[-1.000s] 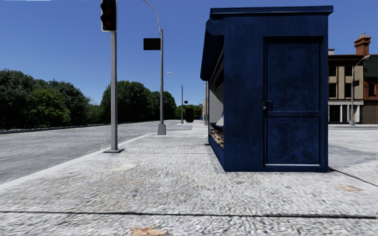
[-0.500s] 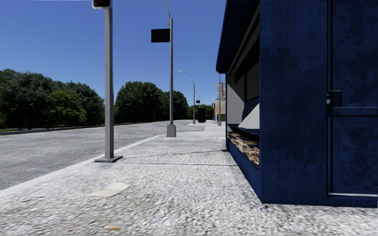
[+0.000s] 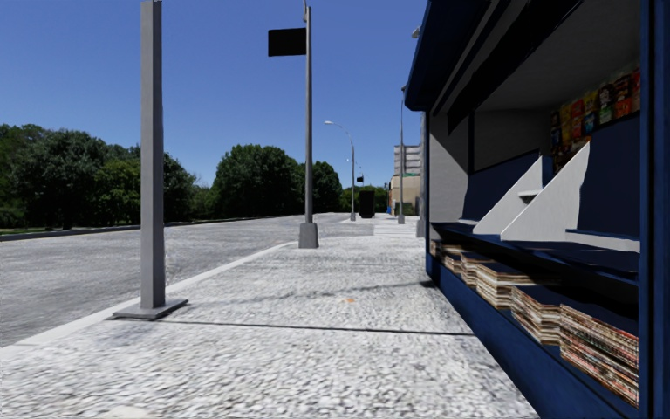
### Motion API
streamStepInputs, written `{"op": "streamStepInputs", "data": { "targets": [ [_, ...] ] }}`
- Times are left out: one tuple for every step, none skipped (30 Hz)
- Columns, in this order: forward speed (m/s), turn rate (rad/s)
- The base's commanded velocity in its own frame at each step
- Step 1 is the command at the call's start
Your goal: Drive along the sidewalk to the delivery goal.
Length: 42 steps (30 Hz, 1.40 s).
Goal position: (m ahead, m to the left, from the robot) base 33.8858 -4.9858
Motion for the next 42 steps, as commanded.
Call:
{"op": "streamStepInputs", "data": {
  "targets": [
    [2.00,0.00],
    [2.00,0.00],
    [2.00,0.00],
    [2.00,0.00],
    [2.00,0.00],
    [2.00,0.00],
    [2.00,0.00],
    [2.00,0.00],
    [2.00,0.00],
    [2.00,0.00],
    [2.00,0.00],
    [2.00,0.00],
    [2.00,0.00],
    [2.00,0.00],
    [2.00,0.00],
    [2.00,0.00],
    [2.00,0.00],
    [2.00,0.00],
    [2.00,0.00],
    [2.00,0.00],
    [2.00,-0.03],
    [2.00,-0.05],
    [2.00,-0.05],
    [2.00,-0.06],
    [2.00,-0.10],
    [2.00,-0.13],
    [2.00,-0.13],
    [2.00,-0.14],
    [2.00,-0.14],
    [2.00,-0.15],
    [2.00,-0.15],
    [2.00,-0.15],
    [2.00,-0.15],
    [2.00,-0.18],
    [2.00,-0.18],
    [2.00,-0.24],
    [2.00,-0.27],
    [2.00,-0.27],
    [2.00,-0.27],
    [2.00,-0.27],
    [2.00,-0.28],
    [2.00,-0.29]
  ]
}}
